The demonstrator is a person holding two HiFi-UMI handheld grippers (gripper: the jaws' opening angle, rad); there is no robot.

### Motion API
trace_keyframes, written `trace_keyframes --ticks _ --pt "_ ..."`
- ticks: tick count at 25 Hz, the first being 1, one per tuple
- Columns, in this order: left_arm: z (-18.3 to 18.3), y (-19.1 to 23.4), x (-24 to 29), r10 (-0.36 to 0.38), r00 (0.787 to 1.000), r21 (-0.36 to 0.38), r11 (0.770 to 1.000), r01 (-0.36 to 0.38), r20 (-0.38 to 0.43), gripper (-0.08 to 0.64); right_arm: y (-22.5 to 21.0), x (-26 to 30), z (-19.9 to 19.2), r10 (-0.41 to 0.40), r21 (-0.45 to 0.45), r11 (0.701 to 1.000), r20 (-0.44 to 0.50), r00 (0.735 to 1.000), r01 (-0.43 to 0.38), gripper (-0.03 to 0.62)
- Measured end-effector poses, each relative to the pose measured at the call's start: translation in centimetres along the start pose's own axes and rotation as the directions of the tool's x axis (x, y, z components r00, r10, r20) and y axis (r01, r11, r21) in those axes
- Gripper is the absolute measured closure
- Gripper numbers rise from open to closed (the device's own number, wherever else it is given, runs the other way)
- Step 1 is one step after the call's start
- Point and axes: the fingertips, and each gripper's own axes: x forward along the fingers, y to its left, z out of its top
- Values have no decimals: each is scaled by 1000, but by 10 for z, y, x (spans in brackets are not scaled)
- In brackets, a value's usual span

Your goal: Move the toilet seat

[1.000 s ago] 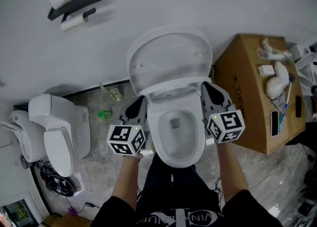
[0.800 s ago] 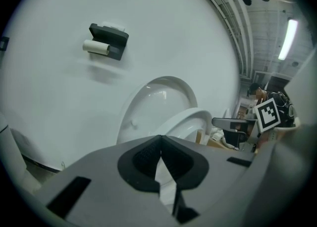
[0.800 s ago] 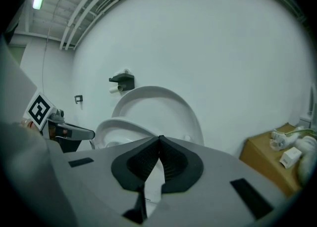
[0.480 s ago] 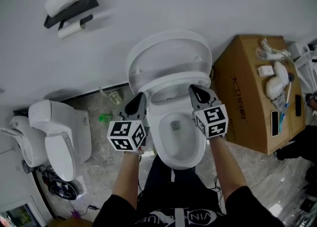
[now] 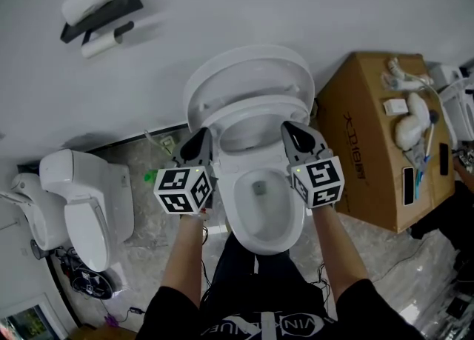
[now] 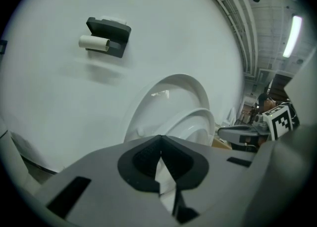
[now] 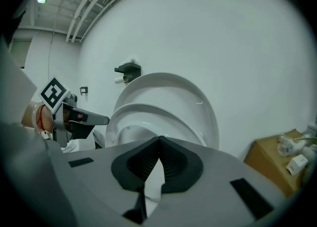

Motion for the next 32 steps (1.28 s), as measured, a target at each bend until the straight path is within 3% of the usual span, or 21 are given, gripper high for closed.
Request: trace_keyframes --ticks 9,16,32 --pt "1 2 1 -8 1000 -10 1000 9 26 557 -1 -12 -5 7 46 999 18 1000 -8 583" --pt "4 -11 -11 -58 997 3 998 58 58 558 3 -30 -3 30 68 997 51 998 -33 583" --pt "-4 -67 -87 -25 989 43 999 19 146 558 27 -113 5 128 37 990 135 983 -134 583"
